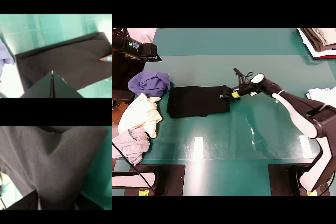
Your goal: Fold the shirts.
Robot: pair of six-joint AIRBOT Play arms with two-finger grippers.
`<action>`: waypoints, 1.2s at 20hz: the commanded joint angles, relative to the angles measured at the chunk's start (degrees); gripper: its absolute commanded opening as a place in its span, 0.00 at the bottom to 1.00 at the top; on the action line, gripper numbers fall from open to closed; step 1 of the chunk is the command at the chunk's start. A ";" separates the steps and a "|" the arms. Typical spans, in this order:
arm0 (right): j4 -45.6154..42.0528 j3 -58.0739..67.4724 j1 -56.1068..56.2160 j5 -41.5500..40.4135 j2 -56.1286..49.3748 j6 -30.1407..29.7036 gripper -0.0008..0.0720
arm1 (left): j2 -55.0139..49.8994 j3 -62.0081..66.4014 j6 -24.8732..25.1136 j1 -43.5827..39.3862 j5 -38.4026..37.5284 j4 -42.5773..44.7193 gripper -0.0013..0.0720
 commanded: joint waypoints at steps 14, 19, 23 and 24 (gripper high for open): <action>-21.62 -7.87 -19.96 5.70 24.68 3.96 0.03 | 0.04 0.00 0.17 -4.15 -4.35 -2.08 0.05; -25.70 -17.20 -42.40 6.19 36.89 3.96 0.03 | 0.04 0.00 -0.20 -10.95 -0.85 -2.10 0.05; -25.33 -19.63 -58.40 4.98 40.54 2.27 0.03 | 0.02 0.00 -0.31 -14.99 2.08 -2.10 0.05; -24.96 -19.06 -60.92 5.29 40.57 1.77 0.03 | 0.02 0.00 -0.31 -15.67 2.64 -2.08 0.05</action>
